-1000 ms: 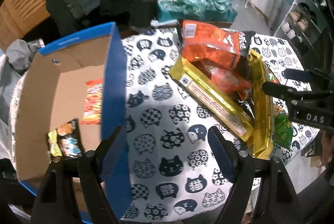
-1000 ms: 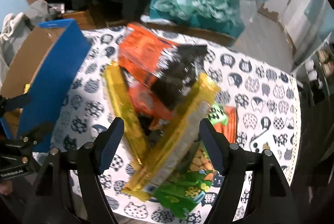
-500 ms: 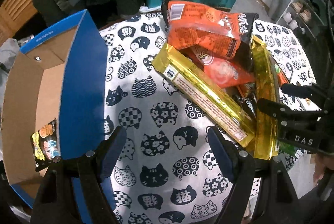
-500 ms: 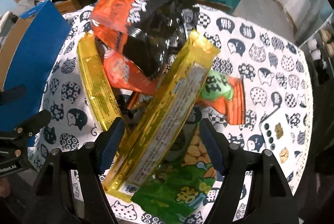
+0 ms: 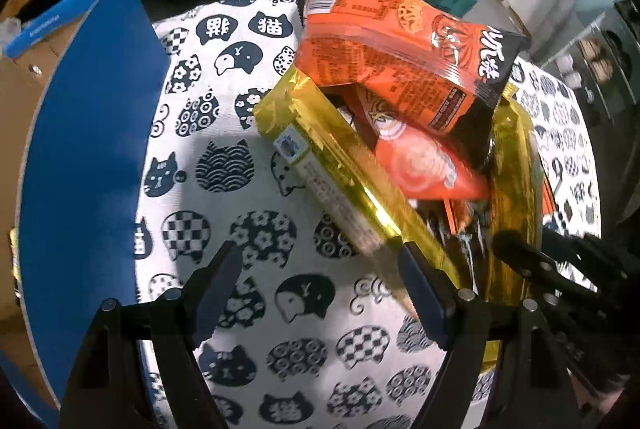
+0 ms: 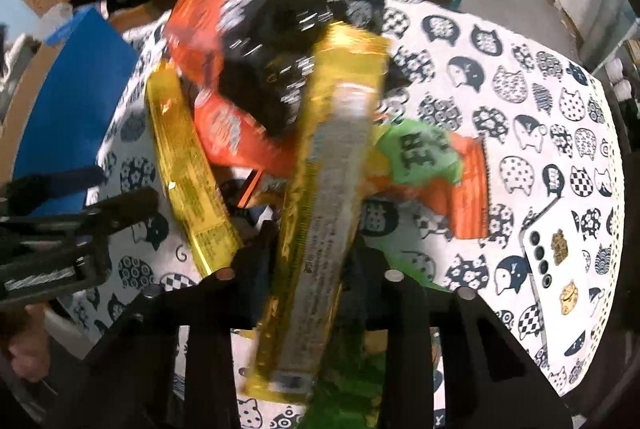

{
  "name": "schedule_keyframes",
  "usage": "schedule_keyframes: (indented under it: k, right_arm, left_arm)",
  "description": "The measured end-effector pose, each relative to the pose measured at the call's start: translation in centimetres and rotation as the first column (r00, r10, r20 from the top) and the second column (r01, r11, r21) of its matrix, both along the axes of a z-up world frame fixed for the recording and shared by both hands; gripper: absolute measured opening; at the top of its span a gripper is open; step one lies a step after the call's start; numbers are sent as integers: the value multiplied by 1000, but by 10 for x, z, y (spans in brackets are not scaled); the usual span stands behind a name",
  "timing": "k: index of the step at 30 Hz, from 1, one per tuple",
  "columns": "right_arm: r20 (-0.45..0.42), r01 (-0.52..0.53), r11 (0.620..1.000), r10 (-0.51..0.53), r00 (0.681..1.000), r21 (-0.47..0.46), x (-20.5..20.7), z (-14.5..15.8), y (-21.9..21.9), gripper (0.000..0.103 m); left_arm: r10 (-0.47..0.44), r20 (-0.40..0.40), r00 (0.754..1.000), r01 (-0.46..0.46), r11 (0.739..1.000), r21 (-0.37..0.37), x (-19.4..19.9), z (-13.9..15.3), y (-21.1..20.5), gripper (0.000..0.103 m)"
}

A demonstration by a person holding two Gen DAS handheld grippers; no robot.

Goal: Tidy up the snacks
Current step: 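Grasp a long yellow wafer pack with left gripper while right grasps another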

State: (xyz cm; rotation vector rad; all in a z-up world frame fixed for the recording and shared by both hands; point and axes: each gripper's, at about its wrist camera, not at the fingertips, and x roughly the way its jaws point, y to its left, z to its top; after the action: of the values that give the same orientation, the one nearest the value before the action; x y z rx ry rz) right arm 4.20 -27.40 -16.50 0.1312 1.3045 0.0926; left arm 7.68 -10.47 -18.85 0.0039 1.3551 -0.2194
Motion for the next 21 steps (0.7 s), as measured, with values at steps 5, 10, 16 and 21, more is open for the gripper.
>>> schedule_keyframes:
  k: [5, 10, 16, 21]
  right_arm:
    - [6, 1, 1000, -1, 1000, -14, -2, 3, -12, 29]
    - [10, -15, 1000, 16, 1000, -18, -3, 2, -14, 29]
    - [9, 2, 1000, -2, 1000, 15, 2, -5, -14, 29]
    - [12, 1, 1000, -2, 1000, 24, 6, -10, -14, 35]
  left_arm:
    - [73, -16, 997, -73, 997, -34, 11, -8, -1, 88]
    - [107, -48, 993, -110, 992, -65, 17, -16, -6, 88]
    - [110, -75, 991, -116, 990, -83, 25, -29, -24, 88]
    - [89, -61, 994, -94, 991, -99, 28, -34, -31, 72]
